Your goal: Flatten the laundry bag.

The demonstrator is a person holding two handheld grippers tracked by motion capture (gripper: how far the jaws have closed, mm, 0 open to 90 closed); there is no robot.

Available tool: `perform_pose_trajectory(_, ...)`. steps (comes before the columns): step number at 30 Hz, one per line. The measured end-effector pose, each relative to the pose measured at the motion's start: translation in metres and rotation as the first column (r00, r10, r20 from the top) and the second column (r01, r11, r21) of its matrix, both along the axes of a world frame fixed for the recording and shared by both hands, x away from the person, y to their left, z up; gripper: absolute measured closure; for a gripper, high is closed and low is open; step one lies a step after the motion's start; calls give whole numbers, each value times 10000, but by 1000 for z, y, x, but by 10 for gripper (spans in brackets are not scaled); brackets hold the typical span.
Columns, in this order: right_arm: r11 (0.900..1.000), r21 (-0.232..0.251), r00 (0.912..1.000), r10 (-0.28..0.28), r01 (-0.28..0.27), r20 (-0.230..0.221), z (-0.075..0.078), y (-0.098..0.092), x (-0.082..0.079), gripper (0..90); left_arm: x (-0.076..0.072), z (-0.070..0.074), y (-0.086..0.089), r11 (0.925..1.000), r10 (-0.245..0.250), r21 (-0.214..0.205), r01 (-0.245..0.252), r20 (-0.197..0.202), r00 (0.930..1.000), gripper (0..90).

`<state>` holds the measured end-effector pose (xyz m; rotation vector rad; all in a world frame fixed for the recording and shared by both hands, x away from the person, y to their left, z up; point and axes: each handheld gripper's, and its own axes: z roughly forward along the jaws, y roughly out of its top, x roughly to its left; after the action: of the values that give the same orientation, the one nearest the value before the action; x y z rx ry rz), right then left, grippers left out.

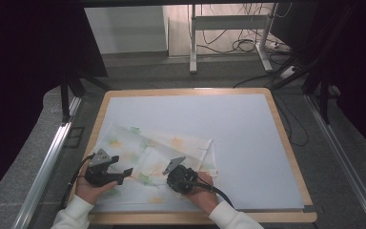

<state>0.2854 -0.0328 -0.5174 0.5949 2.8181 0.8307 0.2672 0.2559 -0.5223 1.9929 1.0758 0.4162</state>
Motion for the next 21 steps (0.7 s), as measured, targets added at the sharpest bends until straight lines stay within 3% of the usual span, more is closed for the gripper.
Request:
perform_pose_trajectory(12, 9963, 840, 9999, -163, 163, 1, 17, -6, 10, 883, -1, 0, 0, 10000, -24, 5, 24, 55, 10000, 241)
perform_pose_trajectory(21, 9845, 1609, 9968, -751, 698, 272, 38, -17, 33, 886, -2, 0, -3, 9999, -105, 32, 104, 242, 9997, 249)
